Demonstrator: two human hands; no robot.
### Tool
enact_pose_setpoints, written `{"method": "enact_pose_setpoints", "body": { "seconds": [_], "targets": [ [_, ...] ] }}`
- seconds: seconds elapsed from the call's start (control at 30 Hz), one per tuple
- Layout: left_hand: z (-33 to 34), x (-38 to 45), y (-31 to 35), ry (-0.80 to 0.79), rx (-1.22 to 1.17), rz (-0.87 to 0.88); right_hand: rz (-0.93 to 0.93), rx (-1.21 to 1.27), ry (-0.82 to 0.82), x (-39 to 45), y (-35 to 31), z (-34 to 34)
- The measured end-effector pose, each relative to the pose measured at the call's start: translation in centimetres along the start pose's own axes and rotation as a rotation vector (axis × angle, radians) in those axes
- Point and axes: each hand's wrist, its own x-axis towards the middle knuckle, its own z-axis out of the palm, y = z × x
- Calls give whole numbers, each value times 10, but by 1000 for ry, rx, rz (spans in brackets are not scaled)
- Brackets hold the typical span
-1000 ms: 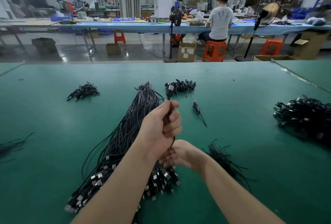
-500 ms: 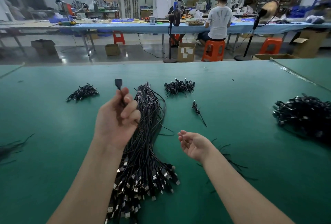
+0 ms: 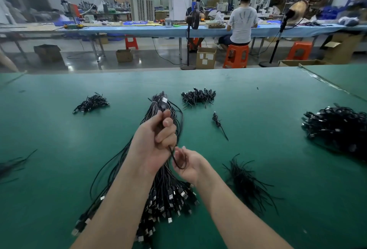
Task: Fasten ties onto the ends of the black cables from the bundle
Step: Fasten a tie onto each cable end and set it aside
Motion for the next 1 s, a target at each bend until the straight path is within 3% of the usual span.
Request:
{"method": "enact_pose_setpoints", "body": {
  "seconds": [0.23, 0.43, 0.53, 0.63, 0.8, 1.0],
  "targets": [
    [-59, -2, 24, 243, 109, 63, -177, 178, 155, -15, -65, -30],
    [-90, -3, 36, 348, 88, 78, -178, 9, 135, -30, -87, -33],
    [-93, -5, 39, 331, 100, 74, -133, -240, 151, -33, -83, -37],
    [-96, -7, 44, 321, 123, 82, -161, -373, 72, -35, -81, -43],
    [-113, -6, 52, 352, 125, 103, -305, -166, -179, -34, -85, -56],
    [-140, -4, 47, 431, 130, 92, -346, -279, -291, -33, -83, -72]
  ]
}}
